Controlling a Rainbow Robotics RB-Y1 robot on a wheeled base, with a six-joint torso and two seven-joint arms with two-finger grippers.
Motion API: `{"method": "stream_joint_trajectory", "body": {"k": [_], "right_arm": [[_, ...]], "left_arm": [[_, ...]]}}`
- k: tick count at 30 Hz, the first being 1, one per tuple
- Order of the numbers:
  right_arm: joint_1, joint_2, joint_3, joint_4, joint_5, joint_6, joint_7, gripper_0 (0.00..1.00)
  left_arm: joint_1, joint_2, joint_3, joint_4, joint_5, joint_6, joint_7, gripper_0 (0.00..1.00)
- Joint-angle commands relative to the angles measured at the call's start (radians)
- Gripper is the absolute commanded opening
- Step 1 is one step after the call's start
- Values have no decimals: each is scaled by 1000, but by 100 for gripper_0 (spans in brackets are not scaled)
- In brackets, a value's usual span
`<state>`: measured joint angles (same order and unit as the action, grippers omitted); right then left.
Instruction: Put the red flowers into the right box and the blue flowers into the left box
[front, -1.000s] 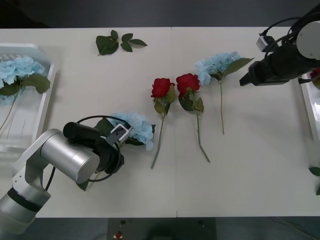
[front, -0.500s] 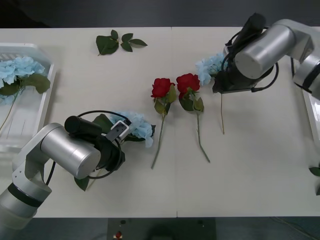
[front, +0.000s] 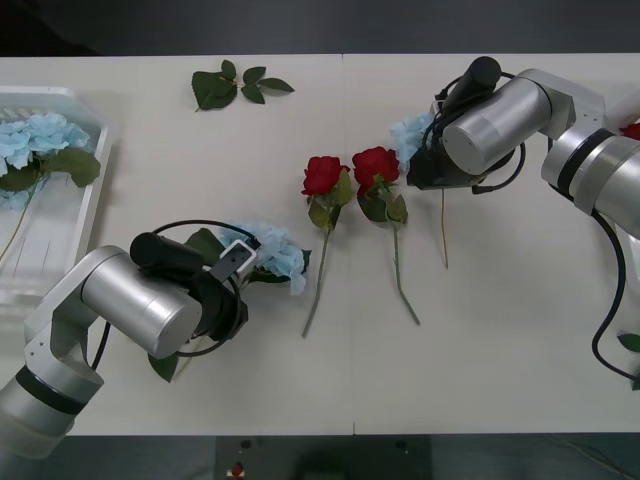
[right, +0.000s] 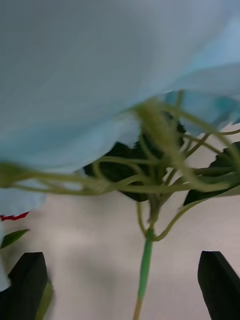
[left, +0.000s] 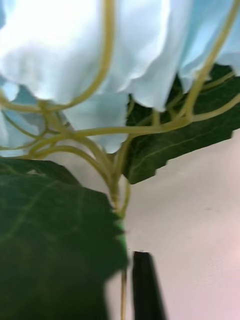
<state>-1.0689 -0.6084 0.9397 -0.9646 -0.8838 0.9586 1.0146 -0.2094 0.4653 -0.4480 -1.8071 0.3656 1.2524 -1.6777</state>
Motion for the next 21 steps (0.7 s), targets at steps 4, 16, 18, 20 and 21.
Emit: {"method": "stream_joint_trajectory", "body": {"k": [4,16,18,20,21], "right_arm": [[-29,33,-15,69,0,-41,71,88],[-29,65,-15,130,0,-75,111,57],[-29,65,-15,130,-3,-75,116,30],[-29,65,-15,133,-4,-77,121,18],[-29,65,-15,136,-4,-77,124,11]], "left_arm": [[-22,-24,-21,-21,-7,2,39,0],[-24,-24,221,-368,93,415,50,0],[-30,-24,313,-442,136,492,50,0],[-31,-24,391,-498,162,533,50,0],[-31,-24,448,-538,168,550,49,0]]}}
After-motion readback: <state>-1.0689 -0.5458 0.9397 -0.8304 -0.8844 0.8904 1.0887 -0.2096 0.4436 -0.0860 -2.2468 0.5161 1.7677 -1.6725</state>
